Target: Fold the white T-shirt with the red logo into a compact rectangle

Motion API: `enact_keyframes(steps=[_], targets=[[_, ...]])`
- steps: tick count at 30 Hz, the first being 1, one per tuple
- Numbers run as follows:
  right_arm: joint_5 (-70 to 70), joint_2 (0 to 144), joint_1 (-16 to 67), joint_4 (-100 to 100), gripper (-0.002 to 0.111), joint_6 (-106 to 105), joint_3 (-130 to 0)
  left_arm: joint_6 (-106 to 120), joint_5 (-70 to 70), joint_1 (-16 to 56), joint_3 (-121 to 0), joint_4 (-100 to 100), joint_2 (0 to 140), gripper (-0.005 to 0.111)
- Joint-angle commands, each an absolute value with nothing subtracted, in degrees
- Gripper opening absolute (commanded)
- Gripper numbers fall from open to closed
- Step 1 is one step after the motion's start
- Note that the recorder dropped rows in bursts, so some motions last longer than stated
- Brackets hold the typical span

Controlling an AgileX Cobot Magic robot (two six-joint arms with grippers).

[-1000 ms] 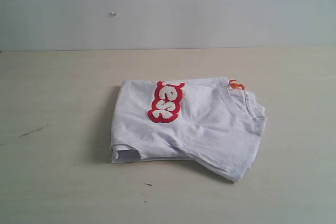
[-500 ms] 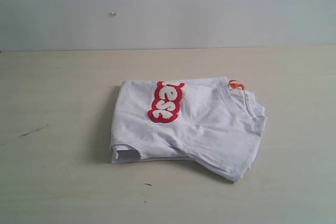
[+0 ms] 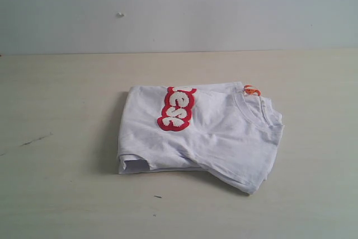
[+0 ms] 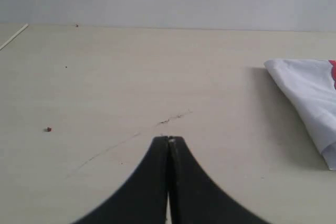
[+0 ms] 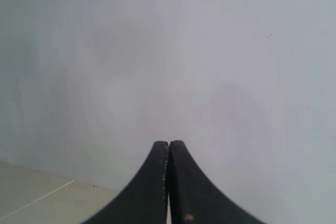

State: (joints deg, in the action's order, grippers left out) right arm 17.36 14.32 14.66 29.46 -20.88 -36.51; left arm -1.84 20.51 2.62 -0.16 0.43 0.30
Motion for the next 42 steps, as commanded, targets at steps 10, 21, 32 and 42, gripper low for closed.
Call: enact_keyframes(steps=[10, 21, 32, 42], targets=[[-4.9, 0.0, 4.9, 19.2, 0.000, -19.0, -25.9, -1.7, 20.3, 2.4, 0.0, 0.7, 0.0, 0.000], [-6.0, 0.0, -3.1, -2.4, 0.000, 3.1, -15.6, -1.7, 20.3, 2.4, 0.0, 0.7, 0.0, 0.000], [-6.2, 0.0, -3.5, -2.0, 0.000, 2.7, 0.0, -1.7, 20.3, 2.4, 0.0, 0.7, 0.0, 0.000], [6.4, 0.0, -3.5, -6.4, 0.000, 2.6, 0.0, -1.7, 20.3, 2.4, 0.0, 0.7, 0.0, 0.000]])
